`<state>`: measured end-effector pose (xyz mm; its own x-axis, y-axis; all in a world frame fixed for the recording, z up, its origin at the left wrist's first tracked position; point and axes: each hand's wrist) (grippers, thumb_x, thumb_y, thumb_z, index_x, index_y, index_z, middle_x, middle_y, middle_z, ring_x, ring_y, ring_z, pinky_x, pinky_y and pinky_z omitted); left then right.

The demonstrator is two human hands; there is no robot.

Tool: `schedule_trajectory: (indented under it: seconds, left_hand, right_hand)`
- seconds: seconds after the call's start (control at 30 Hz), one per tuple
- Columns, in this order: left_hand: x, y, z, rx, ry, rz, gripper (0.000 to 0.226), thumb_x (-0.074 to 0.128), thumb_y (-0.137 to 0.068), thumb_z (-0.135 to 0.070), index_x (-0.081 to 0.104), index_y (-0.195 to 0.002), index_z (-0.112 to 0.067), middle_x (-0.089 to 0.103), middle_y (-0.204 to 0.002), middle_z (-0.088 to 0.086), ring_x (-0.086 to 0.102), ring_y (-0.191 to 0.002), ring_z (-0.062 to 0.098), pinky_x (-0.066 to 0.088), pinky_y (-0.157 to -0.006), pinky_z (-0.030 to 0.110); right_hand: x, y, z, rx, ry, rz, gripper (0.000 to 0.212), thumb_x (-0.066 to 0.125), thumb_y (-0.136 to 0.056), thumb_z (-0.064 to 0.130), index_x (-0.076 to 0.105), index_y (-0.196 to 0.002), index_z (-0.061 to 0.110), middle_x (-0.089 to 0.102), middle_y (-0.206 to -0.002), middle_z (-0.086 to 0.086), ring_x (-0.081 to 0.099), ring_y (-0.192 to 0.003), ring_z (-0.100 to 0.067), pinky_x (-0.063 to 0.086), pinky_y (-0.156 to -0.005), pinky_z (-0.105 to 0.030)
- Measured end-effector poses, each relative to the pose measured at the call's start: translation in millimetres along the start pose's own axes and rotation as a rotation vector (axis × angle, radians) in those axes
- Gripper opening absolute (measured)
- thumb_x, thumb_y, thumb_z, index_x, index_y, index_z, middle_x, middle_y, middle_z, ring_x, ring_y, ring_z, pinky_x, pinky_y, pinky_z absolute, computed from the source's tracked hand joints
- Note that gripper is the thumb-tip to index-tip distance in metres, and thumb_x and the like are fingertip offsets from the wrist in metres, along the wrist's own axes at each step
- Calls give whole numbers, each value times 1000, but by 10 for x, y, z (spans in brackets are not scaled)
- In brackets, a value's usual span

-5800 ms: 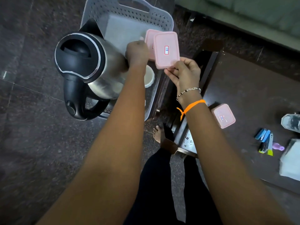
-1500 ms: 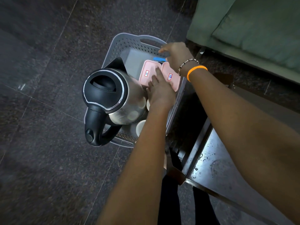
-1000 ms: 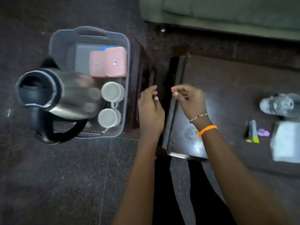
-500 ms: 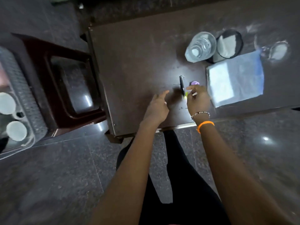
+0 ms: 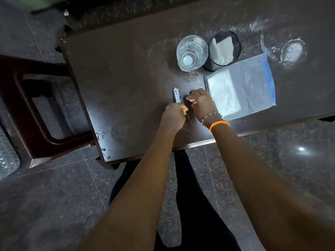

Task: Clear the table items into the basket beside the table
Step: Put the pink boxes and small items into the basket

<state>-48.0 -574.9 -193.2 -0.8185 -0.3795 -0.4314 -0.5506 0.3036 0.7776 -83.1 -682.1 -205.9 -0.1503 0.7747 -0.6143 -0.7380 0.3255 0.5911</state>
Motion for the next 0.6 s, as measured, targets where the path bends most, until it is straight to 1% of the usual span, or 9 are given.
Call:
schedule_trajectory:
  seconds: [0.1, 0.17, 0.23, 0.27, 0.37, 0.43, 0.5, 0.57, 0.6]
  left_hand:
    - [-69, 35, 122, -36, 73, -104, 24, 51, -81, -1, 71, -86, -14, 70, -101, 13, 64, -96, 31, 51, -89, 36]
    - [-152, 99, 234, -58, 138, -142, 23, 52, -81, -1, 71, -84, -14, 72, -96, 11, 65, -94, 28, 49, -84, 27]
    - [-296, 212, 367, -59, 202, -190, 24, 53, -81, -1, 72, -85, -15, 72, -96, 10, 64, -93, 27, 46, -80, 26]
    - [-383, 287, 450, -57, 227, -221, 24, 53, -81, -2, 72, -85, -15, 72, -96, 9, 63, -93, 27, 47, -80, 28]
    - [-747, 561, 777, -80, 315, -338, 25, 55, -82, -4, 73, -85, -21, 73, -95, 6, 64, -92, 26, 51, -84, 35]
    - [-1073, 778, 1012, -87, 392, -455, 23, 57, -83, -8, 74, -89, -23, 73, -97, 4, 66, -91, 21, 51, -87, 37]
    - [-1445, 985, 1248, -71, 445, -565, 22, 58, -85, -9, 74, -93, -22, 73, -98, 3, 68, -91, 19, 52, -87, 37]
    - [-1860, 1190, 1483, -67, 500, -672, 23, 58, -85, -9, 73, -96, -22, 73, -98, -1, 67, -88, 15, 52, -85, 28]
    - [-2094, 1297, 1628, -61, 494, -744, 25, 57, -85, -8, 73, -97, -22, 71, -98, -4, 65, -87, 8, 48, -83, 15]
  right_hand:
    - [12, 12, 64, 19, -15, -102, 27, 46, -75, -15, 69, -86, -8, 57, -95, -26, 60, -89, -38, 28, -60, -23]
    - [29, 27, 128, 42, -86, -162, 30, 44, -73, -16, 70, -84, -7, 63, -94, -27, 62, -84, -38, 35, -64, -22]
    - [72, 71, 259, 58, -186, -172, 30, 44, -79, -14, 69, -92, -4, 66, -99, -27, 65, -81, -36, 48, -76, -31]
    - [112, 102, 357, 55, -235, -161, 26, 45, -83, -10, 67, -95, -3, 67, -98, -24, 66, -74, -34, 51, -76, -33]
    - [319, 187, 755, 24, -268, -163, 15, 50, -89, 3, 64, -93, 1, 64, -77, -13, 58, -54, -10, 44, -66, -23]
    - [481, 253, 1094, -26, -252, -146, 13, 53, -90, 10, 64, -90, 3, 60, -69, -5, 54, -55, -12, 40, -63, -20]
    - [631, 312, 1471, -99, -257, -100, 12, 55, -90, 13, 64, -88, 5, 59, -64, 0, 55, -51, -2, 40, -56, -10]
    - [801, 363, 1884, -176, -295, -22, 8, 56, -88, 8, 65, -88, 9, 61, -64, 5, 57, -50, 7, 41, -56, -1]
    - [914, 391, 2121, -213, -308, 14, 11, 58, -86, 5, 66, -91, 10, 64, -69, 5, 58, -53, 10, 44, -61, -3]
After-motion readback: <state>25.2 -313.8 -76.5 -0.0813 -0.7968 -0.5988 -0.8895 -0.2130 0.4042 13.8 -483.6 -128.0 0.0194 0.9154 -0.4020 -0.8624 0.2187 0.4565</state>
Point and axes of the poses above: each hand's wrist, its own y-axis away from the middle knuckle, its own x-axis out of the palm, z = x × y
